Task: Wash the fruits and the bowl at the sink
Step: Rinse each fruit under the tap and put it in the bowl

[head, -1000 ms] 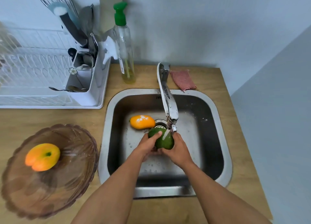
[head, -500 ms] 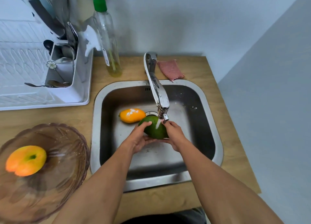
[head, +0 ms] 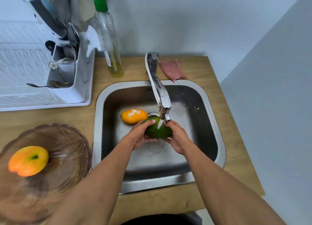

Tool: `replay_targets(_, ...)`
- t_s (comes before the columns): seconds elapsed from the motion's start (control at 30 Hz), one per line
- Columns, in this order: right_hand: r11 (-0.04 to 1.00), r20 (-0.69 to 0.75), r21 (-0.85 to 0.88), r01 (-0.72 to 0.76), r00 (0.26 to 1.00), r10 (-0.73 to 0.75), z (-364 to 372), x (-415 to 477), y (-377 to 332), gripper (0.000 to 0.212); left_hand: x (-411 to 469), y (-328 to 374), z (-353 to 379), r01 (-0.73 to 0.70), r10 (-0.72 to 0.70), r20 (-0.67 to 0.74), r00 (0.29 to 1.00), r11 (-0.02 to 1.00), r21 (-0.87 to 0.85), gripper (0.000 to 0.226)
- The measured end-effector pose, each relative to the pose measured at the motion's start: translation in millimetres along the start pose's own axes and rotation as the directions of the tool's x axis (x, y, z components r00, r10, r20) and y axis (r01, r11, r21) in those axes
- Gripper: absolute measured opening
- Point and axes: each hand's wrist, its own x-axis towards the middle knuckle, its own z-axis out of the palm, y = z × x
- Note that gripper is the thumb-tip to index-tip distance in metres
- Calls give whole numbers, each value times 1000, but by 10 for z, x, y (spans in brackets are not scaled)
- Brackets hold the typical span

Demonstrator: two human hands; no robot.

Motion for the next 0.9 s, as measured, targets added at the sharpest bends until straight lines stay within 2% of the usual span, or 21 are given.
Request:
replay_targets(0.23,999,62,45,21,998,-24,43,56,-26,36,-101,26,-35,-8,8,2,1000,996,-88,48)
replay_targets(0.33,998,15,53,26,1000,-27,86,72,-25,38,-134,-6,-57,-19,21,25,999,996,-83,36)
replay_targets(0.43,1000,-16,10,-3,1000,3,109,39,-62,30,-160,-49,-43,-47,52,41,998,994,-97,23)
replay_targets(0.53,996,22,-34,-86,996,87,111,2,-100,30,-173,-69,-43,-73,75,18,997,993,-97,34)
replay_targets(0.63,996,4,-29,-88,996,89,92,-10,-96,29,-174,-72,-20,-62,64,9,998,994,-94,47)
replay_targets(0.73,999,-45,-10,-39,998,39,84,11,-39,27,-180,-39,36,-29,30,2,1000,994,-106,44)
replay_targets(0.9,994,26,103,-26,999,23,130,-49,22,25,-235,-2,5,6,-7,-40,999,999,-41,40)
